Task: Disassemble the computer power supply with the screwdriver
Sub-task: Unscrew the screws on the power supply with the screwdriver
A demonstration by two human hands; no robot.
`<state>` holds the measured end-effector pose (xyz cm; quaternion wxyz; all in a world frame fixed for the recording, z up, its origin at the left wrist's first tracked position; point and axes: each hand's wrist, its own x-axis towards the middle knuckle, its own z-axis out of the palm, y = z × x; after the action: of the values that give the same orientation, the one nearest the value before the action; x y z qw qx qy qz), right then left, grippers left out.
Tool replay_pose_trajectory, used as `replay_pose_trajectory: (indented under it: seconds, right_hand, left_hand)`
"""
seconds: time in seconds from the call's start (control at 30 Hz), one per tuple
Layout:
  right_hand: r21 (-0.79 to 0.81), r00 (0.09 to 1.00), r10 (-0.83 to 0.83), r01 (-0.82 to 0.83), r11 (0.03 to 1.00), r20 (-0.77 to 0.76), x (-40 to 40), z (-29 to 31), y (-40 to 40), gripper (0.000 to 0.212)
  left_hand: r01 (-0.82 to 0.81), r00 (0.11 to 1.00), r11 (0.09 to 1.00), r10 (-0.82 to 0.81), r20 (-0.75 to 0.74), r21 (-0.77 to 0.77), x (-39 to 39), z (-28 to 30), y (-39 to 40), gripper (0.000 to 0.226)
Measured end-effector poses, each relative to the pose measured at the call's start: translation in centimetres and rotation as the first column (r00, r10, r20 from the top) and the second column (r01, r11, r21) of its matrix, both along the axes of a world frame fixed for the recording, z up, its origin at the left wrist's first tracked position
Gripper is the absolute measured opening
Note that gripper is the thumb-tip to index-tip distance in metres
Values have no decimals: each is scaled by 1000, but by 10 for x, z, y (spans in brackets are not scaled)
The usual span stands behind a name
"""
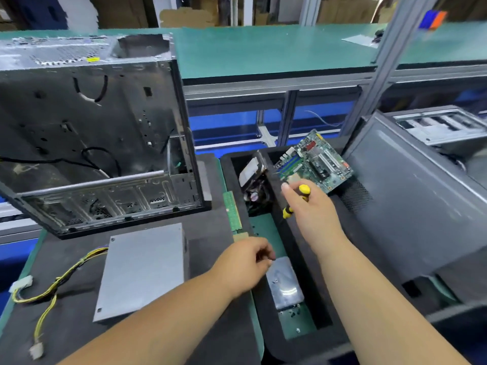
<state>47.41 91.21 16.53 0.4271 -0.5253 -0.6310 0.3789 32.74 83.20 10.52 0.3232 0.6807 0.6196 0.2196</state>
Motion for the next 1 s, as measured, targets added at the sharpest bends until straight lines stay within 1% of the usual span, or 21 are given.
replay_pose_trajectory:
  seconds: [0.07, 0.13, 0.27, 0.43, 0.57, 0.63, 0.73, 0.83, 0.9, 1.0]
  right_hand:
    - [-64, 1000, -18, 17, 998, -20, 7, -3, -1, 34]
    - [-101, 999, -25, 22, 995, -30, 13, -5, -2, 37]
    - [-89, 999, 8, -12, 996, -47, 14, -3, -7, 39]
    - [-93, 993, 87, -94, 991, -81, -5, 6, -15, 24]
    - [-54, 984, 142, -149, 987, -110, -31, 16, -25, 19]
    - [-45, 978, 172, -179, 983, -118, -48, 20, -30, 20]
    - [-73, 972, 195, -206, 976, -134, -75, 26, -40, 20]
    - [-90, 962, 229, -244, 966, -149, -99, 28, -53, 21]
    - [-98, 962, 236, -250, 963, -141, -113, 27, -61, 20]
    - [-103, 967, 221, -234, 967, -124, -128, 26, -75, 19]
  left_hand:
    - [-29, 996, 998, 33, 82, -54, 11, -3, 1, 18]
    - [-34, 992, 996, 44, 120, -80, 16, -5, 1, 18]
    - [-66, 996, 996, 69, 56, -56, 10, -1, -3, 19]
    - [-102, 995, 993, 102, 4, 67, -21, 15, -12, 16]
    - [-159, 985, 976, 167, -41, 148, -59, 29, -24, 15]
    - [-205, 975, 967, 215, -52, 152, -79, 32, -32, 15]
    - [-281, 957, 948, 289, -35, 149, -109, 34, -49, 15]
    - [-316, 945, 937, 325, -40, 148, -135, 30, -66, 15]
    - [-326, 944, 937, 331, -15, 126, -148, 28, -77, 15]
    - [-290, 956, 949, 292, 8, 126, -159, 23, -89, 17]
